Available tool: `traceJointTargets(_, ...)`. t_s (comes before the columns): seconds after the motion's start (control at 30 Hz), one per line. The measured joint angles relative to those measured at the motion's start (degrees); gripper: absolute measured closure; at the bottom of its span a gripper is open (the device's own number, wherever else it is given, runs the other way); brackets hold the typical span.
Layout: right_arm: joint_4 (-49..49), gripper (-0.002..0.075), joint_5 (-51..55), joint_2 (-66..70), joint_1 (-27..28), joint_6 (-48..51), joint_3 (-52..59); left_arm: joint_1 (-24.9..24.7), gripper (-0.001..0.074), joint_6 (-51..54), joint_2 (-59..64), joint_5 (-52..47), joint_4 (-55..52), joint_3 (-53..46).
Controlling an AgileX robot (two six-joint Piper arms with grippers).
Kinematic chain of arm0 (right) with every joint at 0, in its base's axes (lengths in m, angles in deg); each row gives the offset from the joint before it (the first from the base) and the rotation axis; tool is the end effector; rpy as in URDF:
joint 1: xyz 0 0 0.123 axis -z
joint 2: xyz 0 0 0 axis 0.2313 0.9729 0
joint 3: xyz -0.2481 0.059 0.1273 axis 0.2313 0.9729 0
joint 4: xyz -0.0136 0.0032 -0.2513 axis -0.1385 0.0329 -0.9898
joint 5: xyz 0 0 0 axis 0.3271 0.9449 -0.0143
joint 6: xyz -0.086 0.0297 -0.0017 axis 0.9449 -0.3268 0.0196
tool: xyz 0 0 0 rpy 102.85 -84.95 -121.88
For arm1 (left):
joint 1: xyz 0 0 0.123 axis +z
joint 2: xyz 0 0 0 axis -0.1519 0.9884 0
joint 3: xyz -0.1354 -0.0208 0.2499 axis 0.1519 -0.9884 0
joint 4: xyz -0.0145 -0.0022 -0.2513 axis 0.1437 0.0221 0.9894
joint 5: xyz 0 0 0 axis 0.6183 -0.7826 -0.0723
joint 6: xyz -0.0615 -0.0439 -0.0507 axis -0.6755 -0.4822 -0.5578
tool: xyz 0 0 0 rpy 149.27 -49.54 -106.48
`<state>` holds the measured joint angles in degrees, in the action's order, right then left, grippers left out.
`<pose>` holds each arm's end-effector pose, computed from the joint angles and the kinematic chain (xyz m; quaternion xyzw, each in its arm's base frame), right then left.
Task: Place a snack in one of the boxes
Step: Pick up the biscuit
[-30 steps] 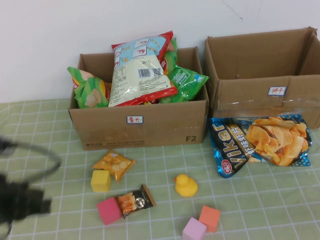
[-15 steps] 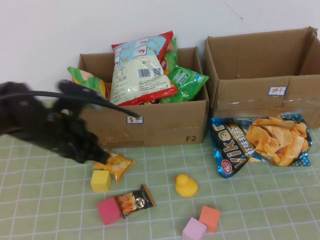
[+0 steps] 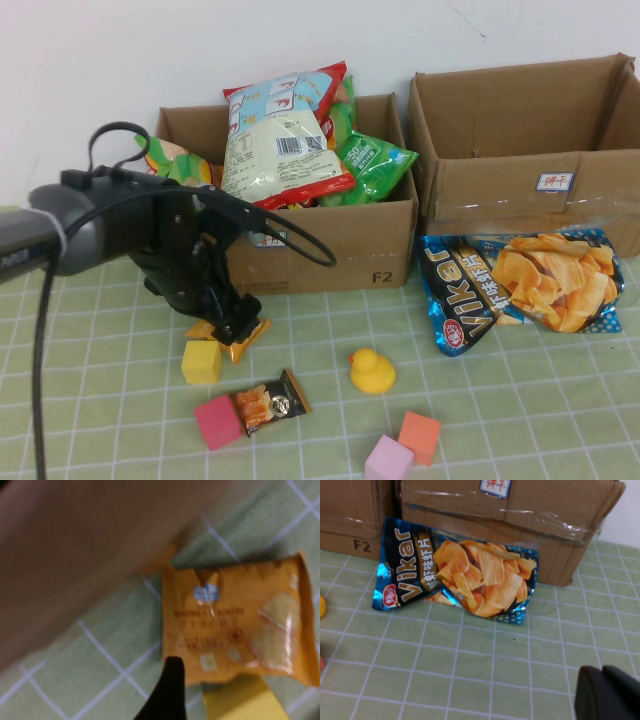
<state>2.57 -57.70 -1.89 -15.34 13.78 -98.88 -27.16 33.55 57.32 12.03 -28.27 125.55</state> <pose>0.0754 0.0077 0.2436 -0.1146 0.8121 -0.0259 0.5716 0.3791 -0.1278 0.1827 0.2730 0.9408 -0.0162 0.2004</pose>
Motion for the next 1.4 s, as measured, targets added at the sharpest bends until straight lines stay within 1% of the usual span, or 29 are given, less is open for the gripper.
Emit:
traceJointTargets(0.37, 0.0, 0.0728, -1.1, 0.0, 0.0, 0.0, 0.3, 0.0, 0.0060, -1.1, 5.8, 5.2, -0.9, 1.8)
traceJointTargets(0.47, -0.1, 0.0728, -2.4, 0.0, 0.0, 0.0, 0.9, 0.0, 0.0075, -1.3, 6.4, 5.6, -0.9, 2.1)
traceJointTargets(0.57, -0.2, 0.0728, -2.5, 0.0, 0.0, 0.0, 1.2, 0.0, 0.0132, -1.6, 6.6, 5.7, -0.9, 2.2)
traceJointTargets(0.63, -0.2, 0.0728, -2.6, 0.0, 0.0, 0.0, 1.2, 0.0, 0.0191, -1.8, 6.6, 5.3, -0.9, 2.2)
traceJointTargets(0.7, -0.2, 0.0728, -2.6, 0.0, 0.0, 0.1, 1.2, 0.0, 0.0271, -1.8, 6.6, 4.4, -1.0, 2.4)
traceJointTargets(0.77, -0.2, 0.0728, -2.6, 0.0, 0.0, 0.1, 1.2, 0.0, 0.0309, -2.2, 6.6, 3.6, -1.6, 2.6)
traceJointTargets(0.83, -0.2, 0.0728, -2.6, 0.0, 0.0, 0.1, 1.2, 0.0, 0.0330, -3.2, 6.5, 2.8, -2.0, 2.8)
traceJointTargets(1.03, -0.2, 0.0728, -2.6, 0.0, 0.0, 0.1, 1.2, 0.0, 0.0344, -5.0, 3.9, 1.2, -2.4, 2.8)
traceJointTargets(1.27, -0.2, 0.0728, -2.6, 0.0, 0.0, 0.1, 1.2, 0.0, 0.0347, -6.9, -3.8, -0.3, -3.3, 2.6)
traceJointTargets(1.4, -0.3, 0.0728, -2.6, 0.0, 0.0, 0.1, 1.2, 0.0, 0.0349, -9.9, -7.2, -1.8, -3.3, 2.1)
